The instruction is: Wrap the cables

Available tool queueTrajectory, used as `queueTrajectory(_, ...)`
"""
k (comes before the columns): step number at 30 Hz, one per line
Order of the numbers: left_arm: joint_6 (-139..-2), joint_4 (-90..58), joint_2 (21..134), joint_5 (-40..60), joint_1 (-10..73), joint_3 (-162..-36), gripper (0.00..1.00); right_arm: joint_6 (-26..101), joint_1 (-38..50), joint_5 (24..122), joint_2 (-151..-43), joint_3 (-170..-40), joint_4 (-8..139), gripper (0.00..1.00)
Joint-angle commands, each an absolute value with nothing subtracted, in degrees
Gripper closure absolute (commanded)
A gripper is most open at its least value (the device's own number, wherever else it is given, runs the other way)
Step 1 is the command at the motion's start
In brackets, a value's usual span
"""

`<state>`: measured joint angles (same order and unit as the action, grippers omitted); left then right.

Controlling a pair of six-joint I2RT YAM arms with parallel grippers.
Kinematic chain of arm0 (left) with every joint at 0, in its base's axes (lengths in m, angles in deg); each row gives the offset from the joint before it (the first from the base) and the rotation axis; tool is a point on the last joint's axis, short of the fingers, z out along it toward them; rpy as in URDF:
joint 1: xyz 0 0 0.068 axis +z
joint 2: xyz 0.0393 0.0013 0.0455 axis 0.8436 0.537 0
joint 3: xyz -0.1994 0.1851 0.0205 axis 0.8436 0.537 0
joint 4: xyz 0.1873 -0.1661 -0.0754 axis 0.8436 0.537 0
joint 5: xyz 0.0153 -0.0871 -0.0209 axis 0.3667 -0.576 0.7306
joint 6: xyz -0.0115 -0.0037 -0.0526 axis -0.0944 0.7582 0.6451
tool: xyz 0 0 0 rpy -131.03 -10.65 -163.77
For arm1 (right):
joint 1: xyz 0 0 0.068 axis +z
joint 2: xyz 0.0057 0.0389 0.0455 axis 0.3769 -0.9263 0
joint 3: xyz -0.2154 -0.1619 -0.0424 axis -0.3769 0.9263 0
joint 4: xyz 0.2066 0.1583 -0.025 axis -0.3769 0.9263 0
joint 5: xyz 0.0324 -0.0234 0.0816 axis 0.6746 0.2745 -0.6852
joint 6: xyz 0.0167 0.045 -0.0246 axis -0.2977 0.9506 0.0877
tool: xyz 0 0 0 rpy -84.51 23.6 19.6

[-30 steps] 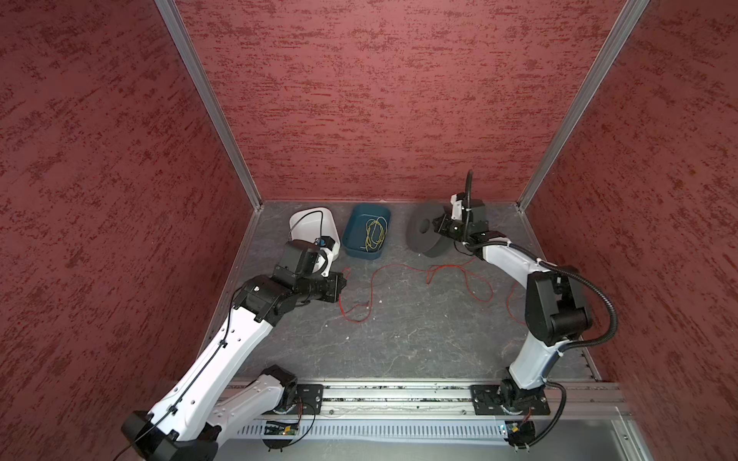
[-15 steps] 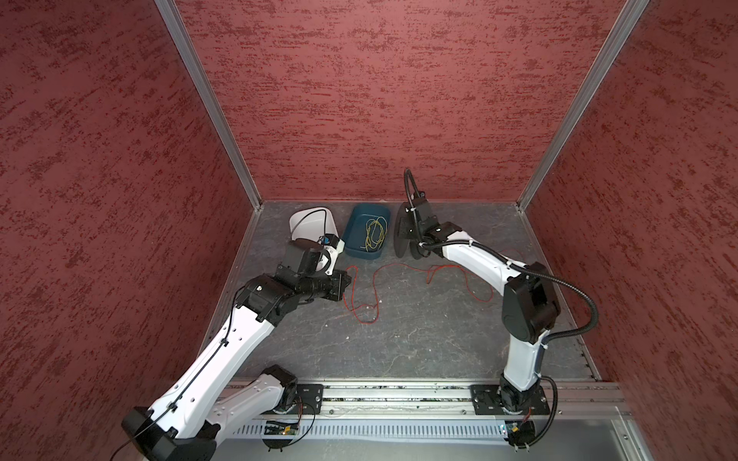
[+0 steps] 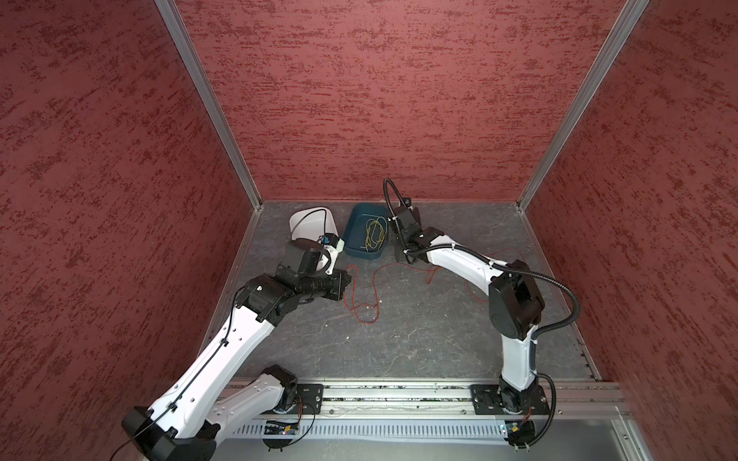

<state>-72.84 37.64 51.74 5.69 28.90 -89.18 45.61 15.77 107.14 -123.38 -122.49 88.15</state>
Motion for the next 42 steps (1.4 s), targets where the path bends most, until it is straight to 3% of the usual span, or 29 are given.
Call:
queueTrajectory(1,-73.35,35.63,51.48,5.40,28.68,-88.12,0.95,45.70,16.39,107.33,-124.13,-123.52,86.96,0.89)
queueTrajectory(12,-73.70,34.83,51.62,4.87,28.69,-87.39,0.95,45.07,16.60,103.79,-123.92,-123.41,85.40,0.68)
queueTrajectory(15,-74.05,35.07,51.89,4.93,28.69,-87.59,0.95,44.86,16.69,103.02,-123.73,-123.35,85.15,0.59)
queueTrajectory(20,-74.23,34.62,52.32,4.47,28.69,-87.61,0.95,42.93,16.79,101.37,-122.55,-123.57,85.27,0.34)
queueTrajectory(26,-74.40,31.97,52.58,0.81,28.64,-87.07,0.94,37.41,16.86,95.48,-116.21,-118.70,82.12,0.16)
queueTrajectory(42,-77.22,30.69,55.47,-5.23,27.54,-91.40,0.92,26.65,16.97,64.44,-88.65,-88.20,65.93,0.18)
